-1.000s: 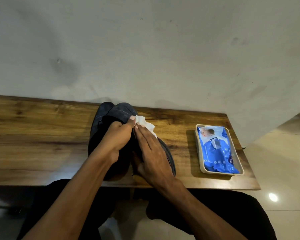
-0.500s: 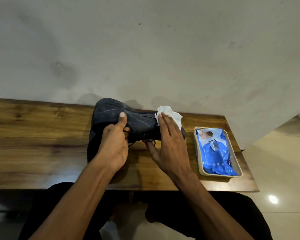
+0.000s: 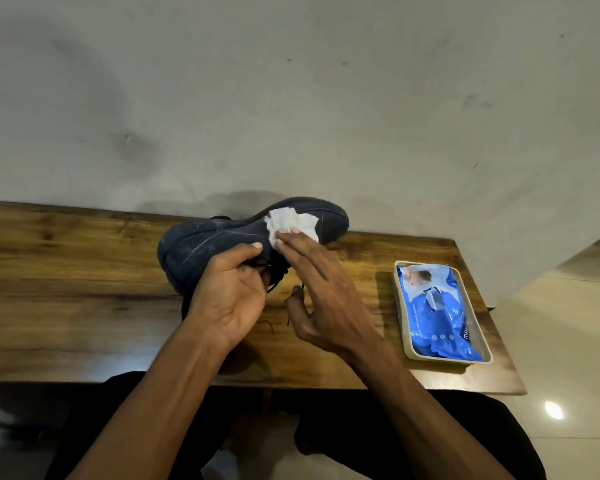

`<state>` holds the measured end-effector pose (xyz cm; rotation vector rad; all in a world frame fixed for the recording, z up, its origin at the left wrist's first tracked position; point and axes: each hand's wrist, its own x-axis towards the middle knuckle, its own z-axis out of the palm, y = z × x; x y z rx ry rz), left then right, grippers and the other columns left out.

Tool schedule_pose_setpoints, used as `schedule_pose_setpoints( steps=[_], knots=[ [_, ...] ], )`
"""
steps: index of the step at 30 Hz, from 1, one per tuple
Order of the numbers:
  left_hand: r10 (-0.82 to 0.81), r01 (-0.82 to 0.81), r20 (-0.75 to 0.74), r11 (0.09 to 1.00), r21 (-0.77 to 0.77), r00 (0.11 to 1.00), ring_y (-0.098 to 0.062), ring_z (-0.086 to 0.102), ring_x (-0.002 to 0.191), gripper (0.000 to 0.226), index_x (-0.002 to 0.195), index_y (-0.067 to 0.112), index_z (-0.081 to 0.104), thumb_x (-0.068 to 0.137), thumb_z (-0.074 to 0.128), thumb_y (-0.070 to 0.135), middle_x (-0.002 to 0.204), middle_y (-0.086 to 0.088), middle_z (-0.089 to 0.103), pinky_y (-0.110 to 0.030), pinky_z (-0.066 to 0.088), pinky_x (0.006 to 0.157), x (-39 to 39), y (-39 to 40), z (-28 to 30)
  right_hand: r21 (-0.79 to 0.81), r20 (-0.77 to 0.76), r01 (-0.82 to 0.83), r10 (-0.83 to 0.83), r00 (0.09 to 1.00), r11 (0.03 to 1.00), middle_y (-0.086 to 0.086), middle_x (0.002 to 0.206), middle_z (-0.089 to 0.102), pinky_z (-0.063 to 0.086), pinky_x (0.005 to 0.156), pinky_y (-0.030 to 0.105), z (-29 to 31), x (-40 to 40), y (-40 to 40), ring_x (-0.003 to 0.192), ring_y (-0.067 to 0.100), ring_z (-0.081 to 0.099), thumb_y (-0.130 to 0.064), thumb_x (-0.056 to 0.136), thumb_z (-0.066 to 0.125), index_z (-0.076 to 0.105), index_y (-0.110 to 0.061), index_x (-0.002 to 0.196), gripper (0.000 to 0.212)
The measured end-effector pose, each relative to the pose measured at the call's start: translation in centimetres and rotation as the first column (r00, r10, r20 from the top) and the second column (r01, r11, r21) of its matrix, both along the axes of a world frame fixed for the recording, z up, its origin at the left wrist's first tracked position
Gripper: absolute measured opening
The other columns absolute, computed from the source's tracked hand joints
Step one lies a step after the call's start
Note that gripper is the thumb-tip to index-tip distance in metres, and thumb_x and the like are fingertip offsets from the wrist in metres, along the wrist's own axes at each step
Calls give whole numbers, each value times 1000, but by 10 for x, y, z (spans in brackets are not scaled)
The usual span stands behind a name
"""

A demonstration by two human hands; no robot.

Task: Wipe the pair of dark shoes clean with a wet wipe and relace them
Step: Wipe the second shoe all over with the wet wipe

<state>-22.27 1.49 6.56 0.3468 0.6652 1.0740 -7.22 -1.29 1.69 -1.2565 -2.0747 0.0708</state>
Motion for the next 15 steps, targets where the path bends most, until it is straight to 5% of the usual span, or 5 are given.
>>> schedule_pose_setpoints(
  steps=[3,6,9,11,15],
  knots=[
    [74,-74,40,997,-4,996,-26,61,124,28,114,1,62,93,44,-3,130,-17,65,-36,42,111,-2,3,3,-102,-83,216,-225,971,971,12,151,49,38,118,35,1,22,6,142,18,41,-10,86,54,43,-6,151,66],
    [64,-65,61,998,11,996,-24,65,117,28,109,3,64,90,46,-5,117,-12,72,-36,45,108,-4,1,5,-156,-331,265,-303,893,951,7,144,56,50,108,32,1,21,11,133,14,54,-3,93,56,49,-11,147,55],
    [70,-66,141,997,-32,988,-25,66,117,34,115,0,63,84,50,-4,121,-14,71,-38,46,107,-3,3,5,-386,-780,85,-374,503,919,5,133,67,55,98,25,6,-6,12,120,11,66,6,94,66,54,-9,143,53],
    [93,-80,171,993,-86,981,-27,65,120,36,122,-2,59,87,49,-4,128,-18,67,-38,47,107,0,5,2,-419,-846,62,-414,335,906,5,124,72,57,95,28,4,-17,15,115,15,70,8,91,68,60,-7,138,50],
    [102,-78,202,989,-123,974,-28,64,120,42,123,-3,59,81,54,0,125,-19,68,-37,46,107,4,1,4,-290,-834,184,-342,432,939,10,128,68,57,96,31,4,-19,16,115,18,69,6,91,70,64,-7,133,44]
  ],
)
